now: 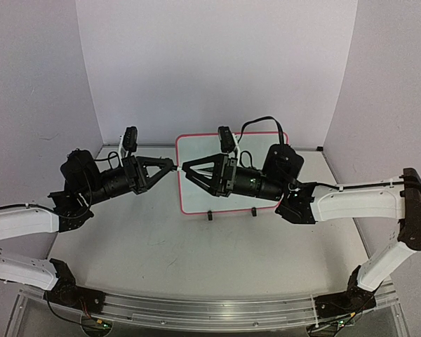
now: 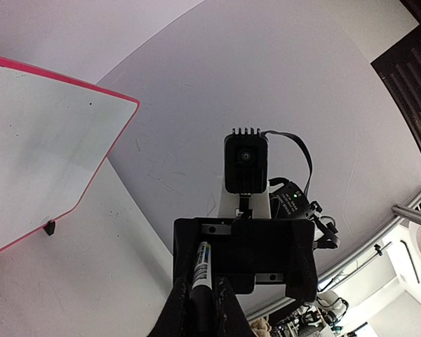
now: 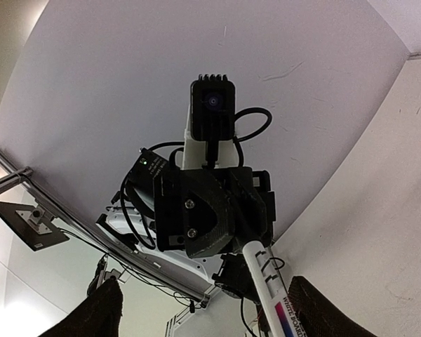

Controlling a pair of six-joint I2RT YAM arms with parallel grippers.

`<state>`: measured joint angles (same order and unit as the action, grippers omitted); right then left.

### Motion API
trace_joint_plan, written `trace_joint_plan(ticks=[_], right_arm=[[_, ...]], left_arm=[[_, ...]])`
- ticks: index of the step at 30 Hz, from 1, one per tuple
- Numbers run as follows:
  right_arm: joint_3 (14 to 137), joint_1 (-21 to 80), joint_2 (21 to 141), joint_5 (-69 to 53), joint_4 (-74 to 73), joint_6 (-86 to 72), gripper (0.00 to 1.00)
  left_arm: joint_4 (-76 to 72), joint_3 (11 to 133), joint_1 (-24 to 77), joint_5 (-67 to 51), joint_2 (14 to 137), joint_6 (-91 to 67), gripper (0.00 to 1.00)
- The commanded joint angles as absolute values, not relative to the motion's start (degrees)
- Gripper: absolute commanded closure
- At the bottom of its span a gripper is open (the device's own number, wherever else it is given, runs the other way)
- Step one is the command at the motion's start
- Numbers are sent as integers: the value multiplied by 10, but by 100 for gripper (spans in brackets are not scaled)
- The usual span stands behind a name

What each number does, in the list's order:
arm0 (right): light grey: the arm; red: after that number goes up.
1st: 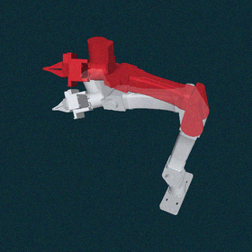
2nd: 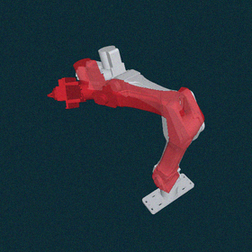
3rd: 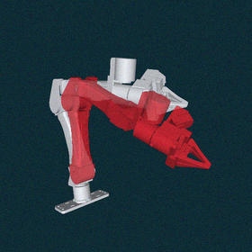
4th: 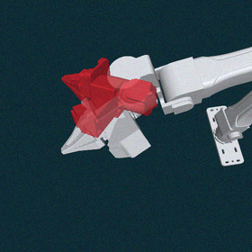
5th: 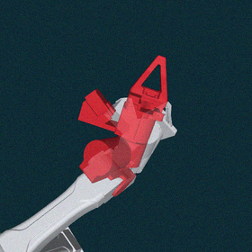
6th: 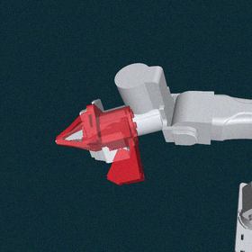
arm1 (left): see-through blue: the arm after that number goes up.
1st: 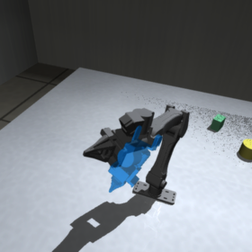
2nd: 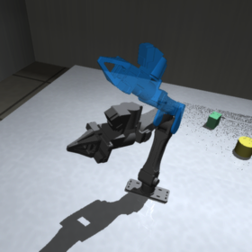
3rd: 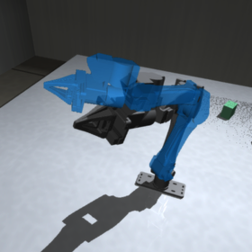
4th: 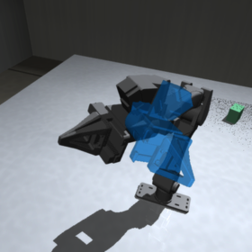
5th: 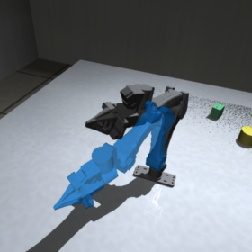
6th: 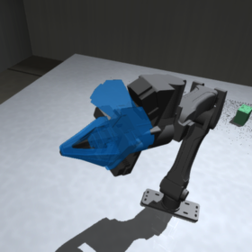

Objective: Write a sentence on the whiteboard
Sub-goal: Open the pen cap from the whiteboard marker.

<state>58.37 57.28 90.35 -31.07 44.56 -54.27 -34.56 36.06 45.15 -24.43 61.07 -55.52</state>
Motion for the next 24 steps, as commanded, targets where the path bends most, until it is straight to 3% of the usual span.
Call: trace_joint_plan(ticks=[1,24], right_arm=[[585,575,891,-309,485,-539,24],[591,579,894,-313,460,-532,35]], left_arm=[[-308,387,454,-277,600,-539,100],[-282,384,453,-252,565,-524,100]])
